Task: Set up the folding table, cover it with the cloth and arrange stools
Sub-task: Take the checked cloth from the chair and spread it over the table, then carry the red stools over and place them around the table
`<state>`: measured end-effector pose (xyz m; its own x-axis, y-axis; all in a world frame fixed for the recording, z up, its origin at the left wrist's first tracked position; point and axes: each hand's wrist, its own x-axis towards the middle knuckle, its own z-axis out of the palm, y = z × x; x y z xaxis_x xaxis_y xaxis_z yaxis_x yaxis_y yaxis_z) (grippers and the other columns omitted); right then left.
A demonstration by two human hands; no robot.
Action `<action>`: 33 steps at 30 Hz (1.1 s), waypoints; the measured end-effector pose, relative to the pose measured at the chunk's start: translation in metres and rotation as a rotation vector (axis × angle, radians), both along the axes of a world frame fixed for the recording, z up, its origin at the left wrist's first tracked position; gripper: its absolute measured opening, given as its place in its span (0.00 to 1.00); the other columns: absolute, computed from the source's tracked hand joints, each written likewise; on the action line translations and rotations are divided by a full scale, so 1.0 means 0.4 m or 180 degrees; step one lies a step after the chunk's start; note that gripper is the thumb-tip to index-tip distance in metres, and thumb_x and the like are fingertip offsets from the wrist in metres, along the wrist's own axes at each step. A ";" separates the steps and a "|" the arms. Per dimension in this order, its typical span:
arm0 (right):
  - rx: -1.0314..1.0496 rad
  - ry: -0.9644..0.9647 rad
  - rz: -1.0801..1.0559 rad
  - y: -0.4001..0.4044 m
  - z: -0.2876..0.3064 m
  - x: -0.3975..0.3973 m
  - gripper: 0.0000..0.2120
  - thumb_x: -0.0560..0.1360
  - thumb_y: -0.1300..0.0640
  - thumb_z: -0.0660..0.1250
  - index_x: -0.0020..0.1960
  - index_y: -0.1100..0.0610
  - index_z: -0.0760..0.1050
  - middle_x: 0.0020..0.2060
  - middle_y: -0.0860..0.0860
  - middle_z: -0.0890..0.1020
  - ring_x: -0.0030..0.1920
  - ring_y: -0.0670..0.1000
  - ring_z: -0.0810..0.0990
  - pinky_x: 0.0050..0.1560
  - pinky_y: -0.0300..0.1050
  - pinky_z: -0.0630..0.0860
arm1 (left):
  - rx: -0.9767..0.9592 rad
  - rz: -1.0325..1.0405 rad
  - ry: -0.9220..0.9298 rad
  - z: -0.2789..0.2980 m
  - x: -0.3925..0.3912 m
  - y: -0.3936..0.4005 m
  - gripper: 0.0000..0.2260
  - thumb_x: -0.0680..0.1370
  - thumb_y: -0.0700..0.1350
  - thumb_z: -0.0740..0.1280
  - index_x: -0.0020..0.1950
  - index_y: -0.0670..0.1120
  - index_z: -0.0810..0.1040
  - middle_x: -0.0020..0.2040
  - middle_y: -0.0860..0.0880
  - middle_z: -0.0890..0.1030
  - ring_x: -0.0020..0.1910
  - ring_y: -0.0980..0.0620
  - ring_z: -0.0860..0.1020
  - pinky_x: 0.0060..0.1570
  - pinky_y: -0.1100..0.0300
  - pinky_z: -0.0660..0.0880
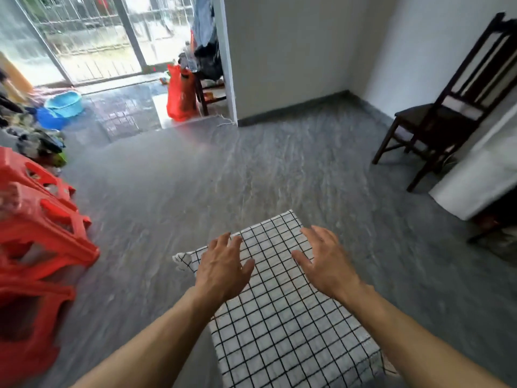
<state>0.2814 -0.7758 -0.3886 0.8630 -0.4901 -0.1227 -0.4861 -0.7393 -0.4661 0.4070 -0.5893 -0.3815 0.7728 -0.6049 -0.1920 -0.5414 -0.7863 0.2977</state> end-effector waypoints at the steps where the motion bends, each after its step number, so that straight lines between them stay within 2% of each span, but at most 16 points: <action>1: -0.0045 -0.0054 -0.0010 0.013 0.053 -0.009 0.30 0.79 0.40 0.59 0.76 0.55 0.63 0.72 0.54 0.67 0.75 0.55 0.60 0.73 0.54 0.62 | -0.0049 0.0024 0.0021 0.053 -0.010 0.017 0.29 0.78 0.60 0.61 0.76 0.50 0.62 0.77 0.47 0.61 0.74 0.45 0.61 0.70 0.49 0.64; 3: -0.0075 -0.0157 0.0011 0.051 0.151 -0.030 0.30 0.79 0.40 0.60 0.75 0.55 0.63 0.71 0.53 0.69 0.74 0.56 0.62 0.73 0.54 0.62 | -0.0131 0.0084 0.0057 0.157 -0.036 0.058 0.29 0.78 0.60 0.62 0.76 0.50 0.62 0.77 0.47 0.60 0.75 0.45 0.59 0.70 0.49 0.63; 9: -0.0219 -0.0229 0.0150 0.188 0.404 -0.083 0.32 0.79 0.39 0.58 0.77 0.54 0.59 0.77 0.57 0.61 0.77 0.57 0.56 0.76 0.54 0.57 | -0.0322 0.0127 -0.0035 0.399 -0.096 0.184 0.28 0.78 0.58 0.64 0.75 0.48 0.64 0.75 0.46 0.63 0.74 0.44 0.59 0.71 0.50 0.62; 14: -0.0443 -0.0480 0.0218 0.278 0.555 -0.118 0.31 0.79 0.41 0.61 0.77 0.54 0.60 0.76 0.58 0.62 0.77 0.57 0.57 0.76 0.52 0.55 | -0.0645 0.0233 -0.0046 0.488 -0.162 0.270 0.27 0.78 0.57 0.64 0.74 0.49 0.65 0.74 0.47 0.66 0.72 0.45 0.63 0.68 0.51 0.64; 23: -0.0888 -0.0296 0.0123 0.336 0.633 -0.240 0.31 0.79 0.41 0.61 0.77 0.54 0.60 0.77 0.56 0.61 0.77 0.55 0.56 0.76 0.50 0.55 | -0.1232 0.0183 0.0098 0.493 -0.238 0.344 0.27 0.77 0.56 0.65 0.74 0.49 0.65 0.73 0.49 0.65 0.72 0.46 0.60 0.69 0.48 0.65; 33: -0.0606 -0.0493 0.0167 0.337 0.643 -0.324 0.31 0.78 0.42 0.63 0.77 0.54 0.61 0.76 0.57 0.62 0.77 0.55 0.56 0.77 0.50 0.54 | -0.0752 0.0229 -0.0455 0.560 -0.295 0.392 0.26 0.77 0.58 0.64 0.72 0.50 0.67 0.73 0.49 0.66 0.70 0.46 0.65 0.67 0.49 0.65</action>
<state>0.1519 -0.6409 -0.1316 0.8892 -0.4457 0.1033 -0.3783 -0.8432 -0.3819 0.2892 -0.4326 -0.1576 0.8244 -0.5626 0.0618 -0.5365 -0.7421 0.4019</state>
